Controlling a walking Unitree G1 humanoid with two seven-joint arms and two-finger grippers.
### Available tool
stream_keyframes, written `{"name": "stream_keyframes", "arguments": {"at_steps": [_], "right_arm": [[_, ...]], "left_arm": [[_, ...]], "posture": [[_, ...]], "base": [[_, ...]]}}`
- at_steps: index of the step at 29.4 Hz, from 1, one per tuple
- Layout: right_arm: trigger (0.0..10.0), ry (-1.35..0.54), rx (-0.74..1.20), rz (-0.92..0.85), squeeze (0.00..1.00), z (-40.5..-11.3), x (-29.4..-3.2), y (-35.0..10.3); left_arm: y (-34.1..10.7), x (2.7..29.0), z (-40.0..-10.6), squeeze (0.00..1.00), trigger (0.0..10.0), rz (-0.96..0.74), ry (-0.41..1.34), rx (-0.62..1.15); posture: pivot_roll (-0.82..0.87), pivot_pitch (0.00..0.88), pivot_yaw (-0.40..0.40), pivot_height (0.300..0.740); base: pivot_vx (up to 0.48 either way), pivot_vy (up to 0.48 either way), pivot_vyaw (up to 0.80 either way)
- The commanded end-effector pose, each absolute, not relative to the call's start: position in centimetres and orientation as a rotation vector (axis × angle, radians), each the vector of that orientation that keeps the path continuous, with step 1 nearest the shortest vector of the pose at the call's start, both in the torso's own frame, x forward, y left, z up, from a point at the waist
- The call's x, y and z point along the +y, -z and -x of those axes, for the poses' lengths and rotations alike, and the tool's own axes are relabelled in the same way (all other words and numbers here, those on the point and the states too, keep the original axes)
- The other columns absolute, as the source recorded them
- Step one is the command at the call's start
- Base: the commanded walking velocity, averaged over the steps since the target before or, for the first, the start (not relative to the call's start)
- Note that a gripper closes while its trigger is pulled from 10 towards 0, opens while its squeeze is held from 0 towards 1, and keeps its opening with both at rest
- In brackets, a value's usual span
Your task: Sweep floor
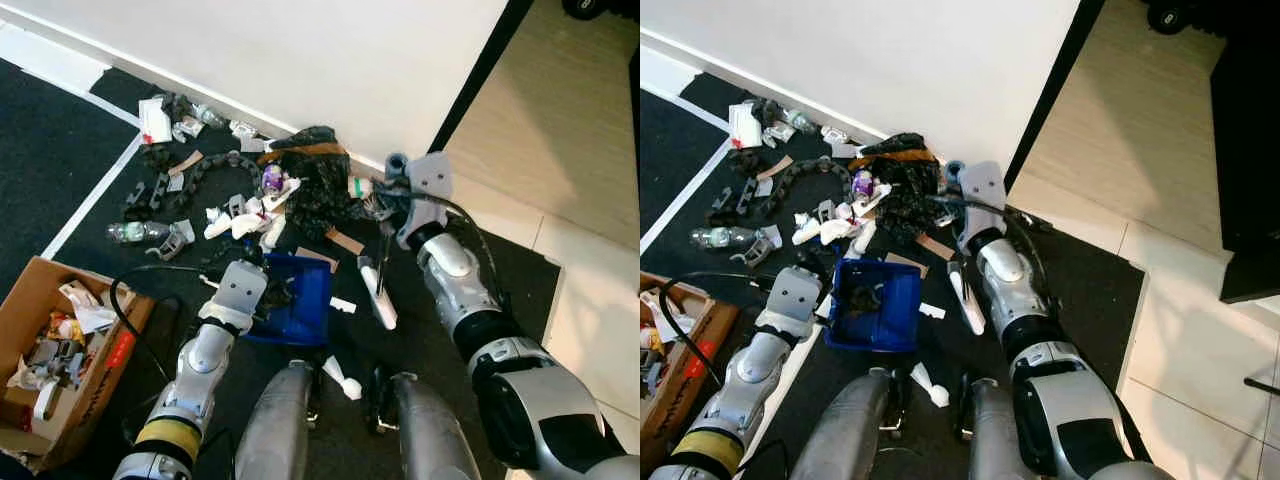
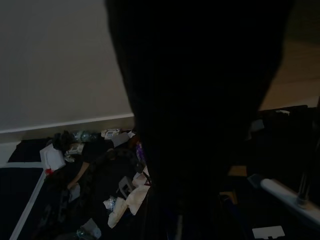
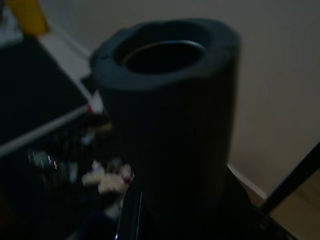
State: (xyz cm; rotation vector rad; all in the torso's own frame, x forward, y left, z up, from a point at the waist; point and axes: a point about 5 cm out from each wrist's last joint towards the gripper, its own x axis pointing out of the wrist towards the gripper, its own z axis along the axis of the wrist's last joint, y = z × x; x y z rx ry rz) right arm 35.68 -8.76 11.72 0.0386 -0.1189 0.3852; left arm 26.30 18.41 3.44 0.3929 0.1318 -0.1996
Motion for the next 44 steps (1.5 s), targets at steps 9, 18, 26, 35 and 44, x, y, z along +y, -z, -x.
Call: {"name": "stream_keyframes", "arguments": {"at_steps": [9,18,26,35,44], "right_arm": [[10.0,-0.354,-0.01,-0.451,0.0,-33.9,-7.1,-8.8],[10.0,-0.373,-0.025,-0.53,0.0,-33.6,-6.2,-9.0],[10.0,-0.355,-0.082,-0.668,0.0,-34.1,-6.7,-10.3],[10.0,-0.401,-0.149,-0.431,0.0,-35.1,-8.8,-12.4],[10.0,-0.309,-0.236,-0.203,0.0,-36.2,-13.4,-16.0]], "left_arm": [[-0.9,18.3,-24.7,0.0,10.0,-0.408,0.238,0.272],[-1.0,18.2,-24.7,0.0,10.0,-0.405,0.235,0.27],[-1.0,18.2,-24.8,0.0,10.0,-0.407,0.237,0.273],[-0.9,18.0,-25.0,0.0,10.0,-0.407,0.239,0.276],[-0.9,17.9,-25.3,0.0,10.0,-0.404,0.236,0.274]], "posture": [[0.16,0.376,-0.033,0.74],[0.16,0.376,-0.035,0.74],[0.16,0.373,-0.03,0.74],[0.15,0.362,-0.032,0.74],[0.13,0.353,-0.038,0.74]], "base": [[0.0,0.0,0.0],[0.0,0.0,0.0],[0.0,0.0,0.0],[0.0,0.0,0.0],[0.0,0.0,0.0]]}}
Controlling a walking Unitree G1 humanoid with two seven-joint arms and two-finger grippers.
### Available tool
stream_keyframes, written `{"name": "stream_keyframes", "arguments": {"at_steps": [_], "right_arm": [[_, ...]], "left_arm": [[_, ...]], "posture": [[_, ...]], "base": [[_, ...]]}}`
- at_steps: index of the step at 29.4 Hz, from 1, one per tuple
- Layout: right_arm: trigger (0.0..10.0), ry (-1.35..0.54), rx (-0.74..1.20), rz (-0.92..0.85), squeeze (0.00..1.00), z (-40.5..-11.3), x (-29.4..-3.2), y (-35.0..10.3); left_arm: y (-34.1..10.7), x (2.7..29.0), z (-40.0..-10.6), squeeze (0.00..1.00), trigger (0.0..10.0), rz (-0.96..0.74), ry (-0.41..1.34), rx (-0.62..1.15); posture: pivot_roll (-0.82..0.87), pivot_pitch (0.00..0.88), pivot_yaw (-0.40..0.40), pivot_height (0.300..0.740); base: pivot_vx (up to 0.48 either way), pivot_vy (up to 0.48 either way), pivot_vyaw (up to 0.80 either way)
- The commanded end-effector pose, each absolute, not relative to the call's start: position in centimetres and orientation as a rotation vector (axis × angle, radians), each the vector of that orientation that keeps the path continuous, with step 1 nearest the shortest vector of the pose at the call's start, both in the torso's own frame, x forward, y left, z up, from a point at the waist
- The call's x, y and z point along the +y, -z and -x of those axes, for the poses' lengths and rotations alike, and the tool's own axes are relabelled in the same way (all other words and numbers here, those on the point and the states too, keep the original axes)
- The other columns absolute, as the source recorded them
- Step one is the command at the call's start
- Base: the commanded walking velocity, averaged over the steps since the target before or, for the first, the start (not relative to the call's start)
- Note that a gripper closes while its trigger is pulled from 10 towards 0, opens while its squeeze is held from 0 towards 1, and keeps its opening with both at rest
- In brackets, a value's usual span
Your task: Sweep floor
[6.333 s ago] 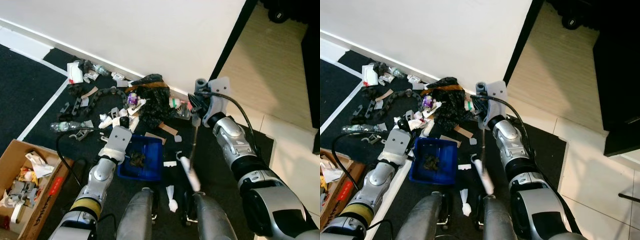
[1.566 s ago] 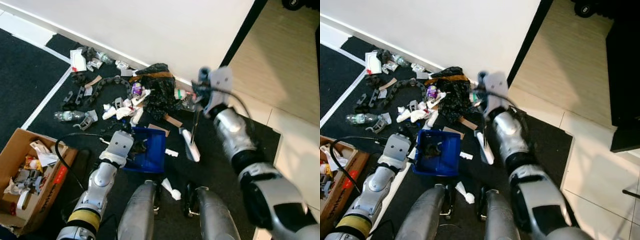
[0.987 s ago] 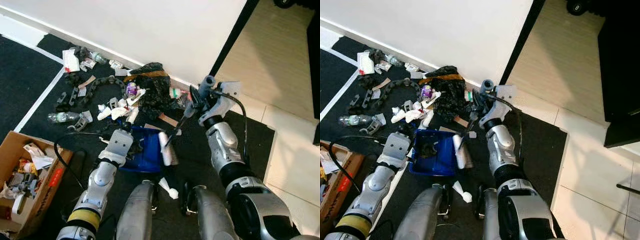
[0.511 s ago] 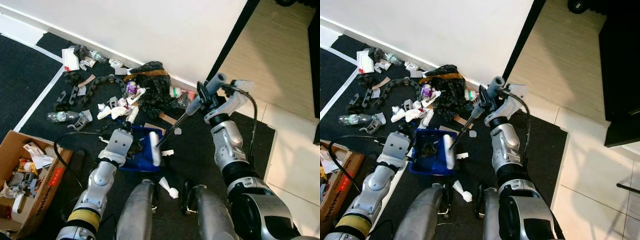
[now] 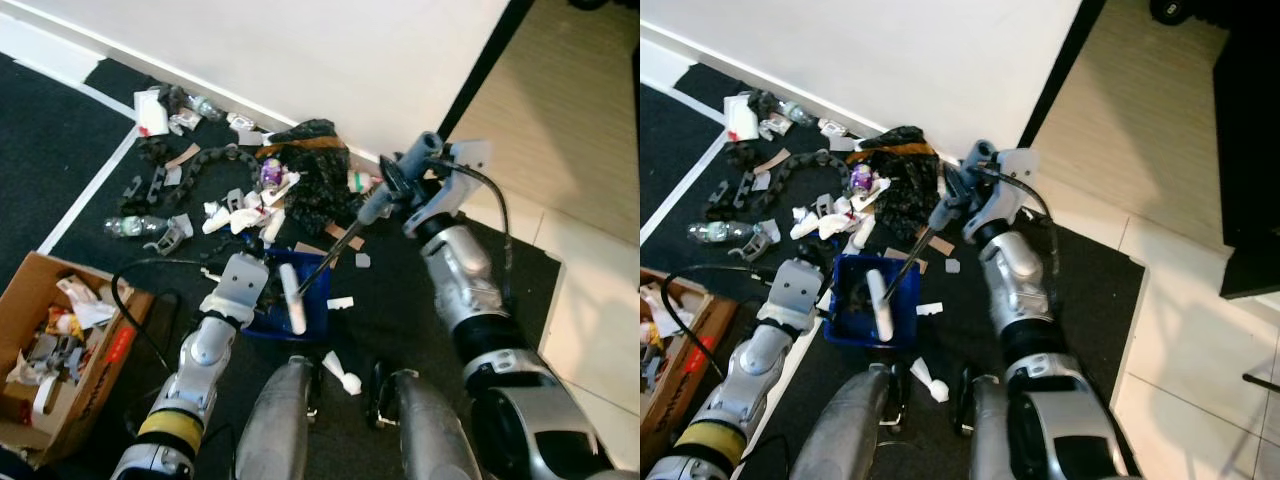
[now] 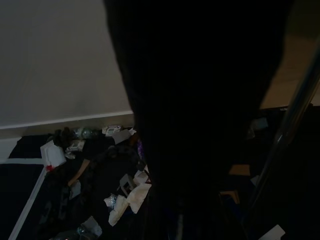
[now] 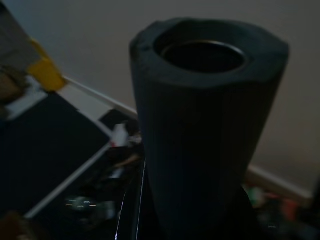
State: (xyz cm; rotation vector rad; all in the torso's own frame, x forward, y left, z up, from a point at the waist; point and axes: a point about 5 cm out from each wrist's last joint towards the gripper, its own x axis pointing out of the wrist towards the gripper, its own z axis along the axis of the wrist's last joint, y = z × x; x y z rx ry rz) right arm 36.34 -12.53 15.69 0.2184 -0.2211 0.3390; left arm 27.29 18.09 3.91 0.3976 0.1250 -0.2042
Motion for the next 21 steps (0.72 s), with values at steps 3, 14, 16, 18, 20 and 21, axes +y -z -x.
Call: {"name": "stream_keyframes", "arguments": {"at_steps": [3,14,16,18,20,21], "right_arm": [[10.0,-0.285,-0.27,-0.2,0.0,-36.2,-14.2,-17.0],[10.0,-0.23,-0.249,-0.287,0.0,-35.9,-16.6,-17.3],[10.0,-0.235,-0.188,-0.225,0.0,-35.7,-16.7,-16.6],[10.0,-0.232,-0.14,-0.176,0.0,-35.5,-17.0,-15.9],[10.0,-0.216,-0.137,-0.174,0.0,-35.5,-17.5,-16.0],[10.0,-0.216,-0.137,-0.174,0.0,-35.5,-17.5,-16.0]], "left_arm": [[-0.9,17.7,-25.4,0.0,10.0,-0.403,0.24,0.274],[-0.8,17.6,-25.7,0.0,10.0,-0.406,0.248,0.273],[-0.9,17.6,-25.8,0.0,10.0,-0.407,0.248,0.272],[-0.8,17.6,-25.8,0.0,10.0,-0.407,0.247,0.271],[-0.8,17.6,-25.7,0.0,10.0,-0.406,0.246,0.272],[-0.8,17.6,-25.7,0.0,10.0,-0.406,0.246,0.272]], "posture": [[0.13,0.347,-0.037,0.74],[0.13,0.336,-0.033,0.74],[0.12,0.335,-0.033,0.74],[0.12,0.335,-0.033,0.74],[0.12,0.335,-0.033,0.74],[0.12,0.335,-0.033,0.74]], "base": [[0.0,0.0,0.0],[0.0,0.0,0.0],[0.0,0.0,0.0],[0.0,0.0,0.0],[0.0,0.0,0.0],[0.0,0.0,0.0]]}}
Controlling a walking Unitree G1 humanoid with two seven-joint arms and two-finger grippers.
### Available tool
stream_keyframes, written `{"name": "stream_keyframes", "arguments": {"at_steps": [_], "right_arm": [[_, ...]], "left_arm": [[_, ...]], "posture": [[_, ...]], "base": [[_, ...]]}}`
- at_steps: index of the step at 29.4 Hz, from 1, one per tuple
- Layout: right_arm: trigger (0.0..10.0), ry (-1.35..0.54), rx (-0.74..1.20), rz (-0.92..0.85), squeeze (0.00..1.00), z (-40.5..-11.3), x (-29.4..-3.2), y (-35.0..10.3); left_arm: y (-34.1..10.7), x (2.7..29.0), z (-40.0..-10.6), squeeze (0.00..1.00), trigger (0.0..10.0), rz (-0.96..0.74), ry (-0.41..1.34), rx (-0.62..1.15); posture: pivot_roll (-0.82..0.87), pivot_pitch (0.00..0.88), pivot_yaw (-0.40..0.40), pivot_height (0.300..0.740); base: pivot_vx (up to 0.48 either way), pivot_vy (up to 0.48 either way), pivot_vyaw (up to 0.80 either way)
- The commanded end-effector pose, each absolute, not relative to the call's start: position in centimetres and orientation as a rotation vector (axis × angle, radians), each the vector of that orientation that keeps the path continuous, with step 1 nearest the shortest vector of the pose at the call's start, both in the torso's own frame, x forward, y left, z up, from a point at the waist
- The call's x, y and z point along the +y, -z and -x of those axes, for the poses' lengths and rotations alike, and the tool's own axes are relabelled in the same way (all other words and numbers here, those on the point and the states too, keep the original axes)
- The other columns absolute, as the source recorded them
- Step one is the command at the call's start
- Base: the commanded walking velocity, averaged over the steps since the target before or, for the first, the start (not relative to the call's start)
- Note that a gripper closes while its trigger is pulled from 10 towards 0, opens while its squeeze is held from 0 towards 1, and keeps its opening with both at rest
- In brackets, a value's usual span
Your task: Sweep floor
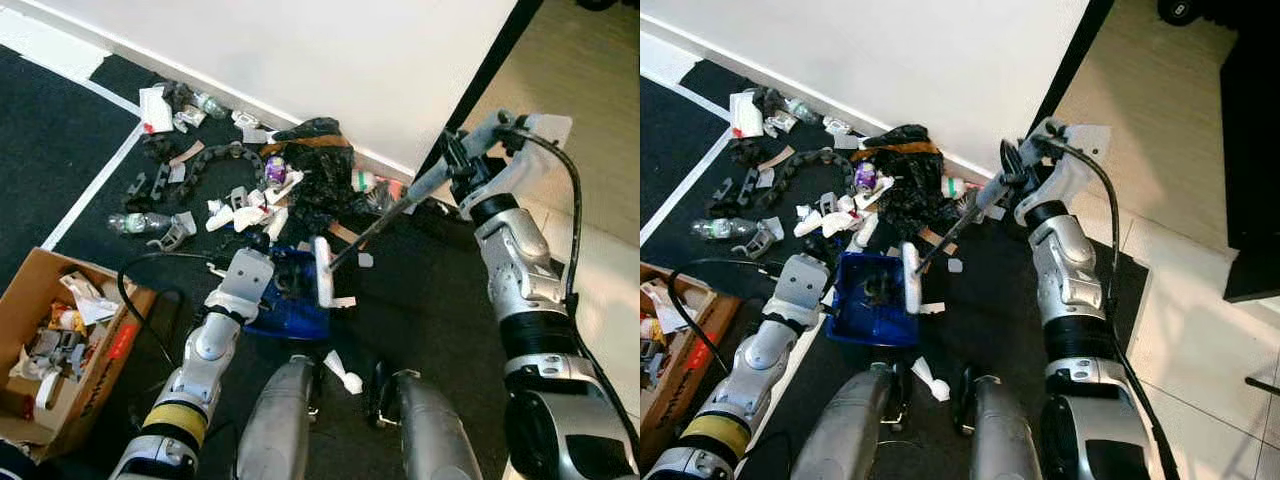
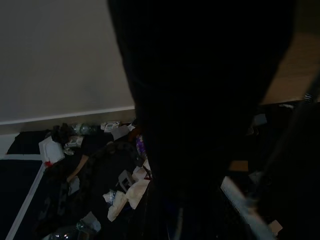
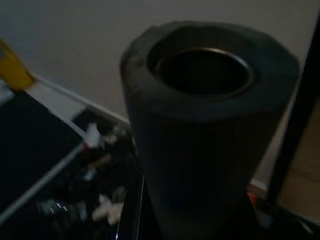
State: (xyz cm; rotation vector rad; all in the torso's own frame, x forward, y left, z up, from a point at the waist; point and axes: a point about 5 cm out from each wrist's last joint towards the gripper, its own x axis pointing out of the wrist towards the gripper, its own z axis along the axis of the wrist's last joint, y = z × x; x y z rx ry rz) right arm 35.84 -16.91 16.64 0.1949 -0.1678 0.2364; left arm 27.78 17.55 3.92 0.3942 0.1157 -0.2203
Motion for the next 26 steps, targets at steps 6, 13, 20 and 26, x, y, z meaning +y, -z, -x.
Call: {"name": "stream_keyframes", "arguments": {"at_steps": [6,13,20,26], "right_arm": [[10.0,-0.176,-0.176,-0.167,0.0,-35.5,-19.1,-17.0],[10.0,-0.144,-0.182,-0.208,0.0,-35.5,-20.0,-17.5],[10.0,-0.099,-0.188,-0.124,0.0,-35.4,-21.2,-17.9],[10.0,-0.045,-0.242,-0.097,0.0,-35.2,-22.0,-18.7]], "left_arm": [[-0.7,17.6,-25.7,0.0,10.0,-0.405,0.25,0.273],[-0.8,17.5,-25.8,0.0,10.0,-0.406,0.251,0.271],[-0.7,17.6,-25.8,0.0,10.0,-0.408,0.25,0.273],[-0.8,17.6,-25.8,0.0,10.0,-0.409,0.254,0.27]], "posture": [[0.12,0.337,-0.032,0.74],[0.12,0.336,-0.03,0.74],[0.12,0.335,-0.03,0.74],[0.12,0.335,-0.028,0.74]], "base": [[0.0,0.0,0.0],[0.0,0.0,0.0],[0.0,0.0,0.0],[0.0,0.0,0.0]]}}
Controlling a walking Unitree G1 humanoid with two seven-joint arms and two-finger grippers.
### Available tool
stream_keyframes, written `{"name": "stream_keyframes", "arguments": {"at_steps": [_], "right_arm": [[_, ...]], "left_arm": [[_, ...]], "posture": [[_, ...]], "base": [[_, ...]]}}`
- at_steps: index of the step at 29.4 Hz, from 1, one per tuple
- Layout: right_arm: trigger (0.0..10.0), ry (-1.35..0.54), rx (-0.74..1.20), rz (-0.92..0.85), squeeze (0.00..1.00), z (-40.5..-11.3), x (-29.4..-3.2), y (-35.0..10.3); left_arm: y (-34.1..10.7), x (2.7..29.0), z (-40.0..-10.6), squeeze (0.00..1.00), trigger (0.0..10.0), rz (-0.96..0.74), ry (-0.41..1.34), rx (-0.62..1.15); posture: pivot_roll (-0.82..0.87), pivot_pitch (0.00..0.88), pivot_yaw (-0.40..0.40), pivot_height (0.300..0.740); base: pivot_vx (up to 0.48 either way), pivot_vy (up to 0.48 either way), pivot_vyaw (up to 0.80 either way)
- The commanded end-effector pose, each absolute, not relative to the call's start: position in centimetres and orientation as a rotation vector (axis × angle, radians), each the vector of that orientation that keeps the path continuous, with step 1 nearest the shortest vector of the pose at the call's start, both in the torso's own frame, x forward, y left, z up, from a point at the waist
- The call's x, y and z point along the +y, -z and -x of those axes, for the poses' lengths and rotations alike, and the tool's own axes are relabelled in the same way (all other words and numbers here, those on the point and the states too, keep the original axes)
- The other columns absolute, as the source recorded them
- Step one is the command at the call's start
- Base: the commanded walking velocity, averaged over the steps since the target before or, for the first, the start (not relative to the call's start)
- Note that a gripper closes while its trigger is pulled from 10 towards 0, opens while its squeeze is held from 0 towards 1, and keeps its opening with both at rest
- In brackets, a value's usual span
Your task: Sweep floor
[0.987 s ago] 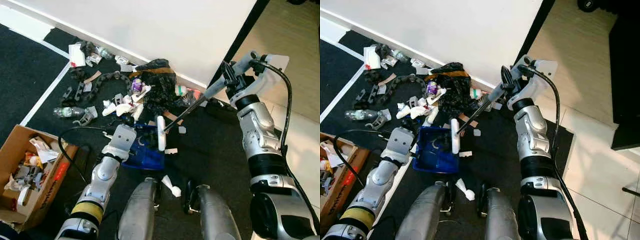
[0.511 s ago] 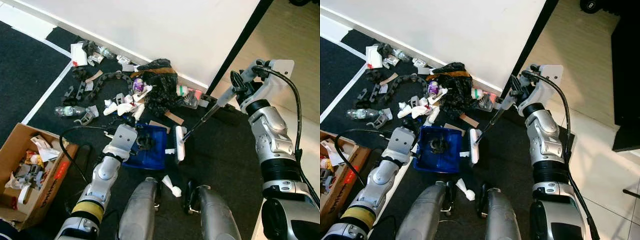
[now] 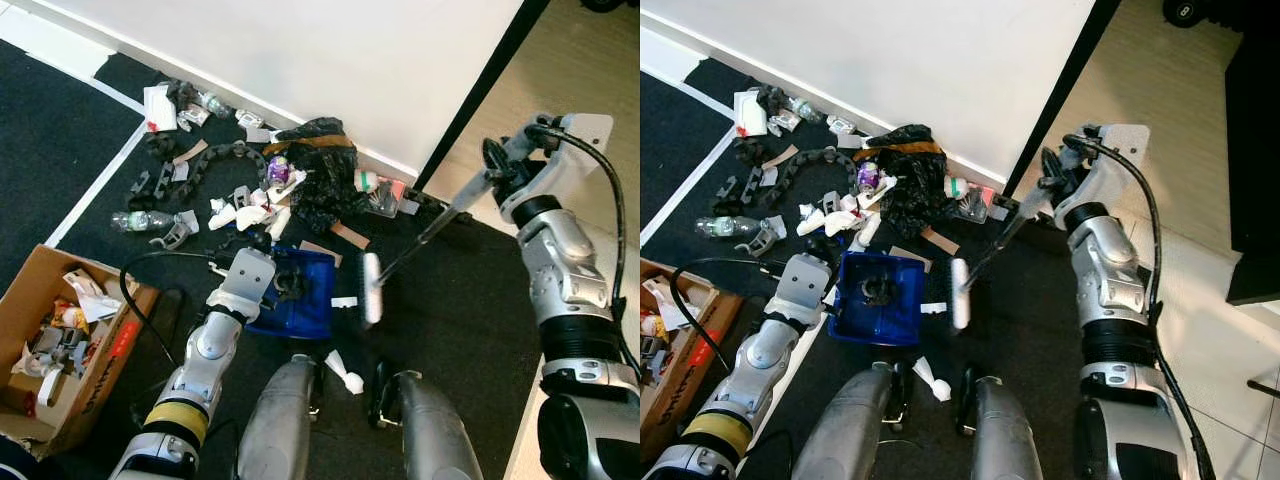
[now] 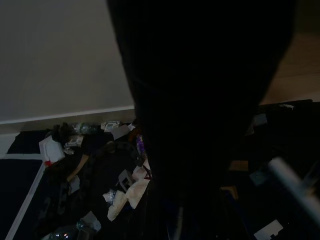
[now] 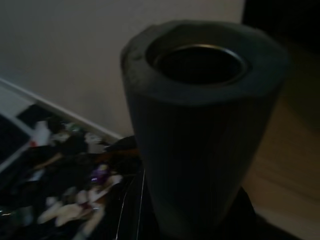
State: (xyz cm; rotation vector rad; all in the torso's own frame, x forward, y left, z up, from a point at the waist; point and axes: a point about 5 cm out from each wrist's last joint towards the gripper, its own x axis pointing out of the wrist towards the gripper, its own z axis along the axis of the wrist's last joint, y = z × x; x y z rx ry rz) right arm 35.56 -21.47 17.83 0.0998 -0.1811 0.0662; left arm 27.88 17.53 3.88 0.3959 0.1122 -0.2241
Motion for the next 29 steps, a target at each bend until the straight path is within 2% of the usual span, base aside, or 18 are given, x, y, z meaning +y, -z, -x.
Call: {"name": "stream_keyframes", "arguments": {"at_steps": [1,12,23,29], "right_arm": [[10.0,-0.045,-0.242,-0.097,0.0,-35.2,-22.0,-18.7],[10.0,-0.064,-0.264,-0.2,0.0,-35.0,-20.6,-17.9],[10.0,-0.097,-0.224,-0.218,0.0,-34.5,-18.5,-15.8],[10.0,-0.087,-0.237,-0.241,0.0,-34.6,-19.1,-16.1]], "left_arm": [[-0.8,17.6,-25.8,0.0,10.0,-0.409,0.254,0.27],[-0.8,17.6,-25.9,0.0,10.0,-0.411,0.252,0.266],[-1.0,17.9,-25.7,0.0,10.0,-0.415,0.25,0.262],[-0.9,18.0,-25.5,0.0,10.0,-0.417,0.25,0.267]], "posture": [[0.12,0.335,-0.028,0.74],[0.13,0.334,-0.031,0.74],[0.14,0.351,-0.025,0.74],[0.14,0.351,-0.025,0.74]], "base": [[0.0,0.0,0.0],[0.0,0.0,0.0],[0.0,0.0,0.0],[0.0,0.0,0.0]]}}
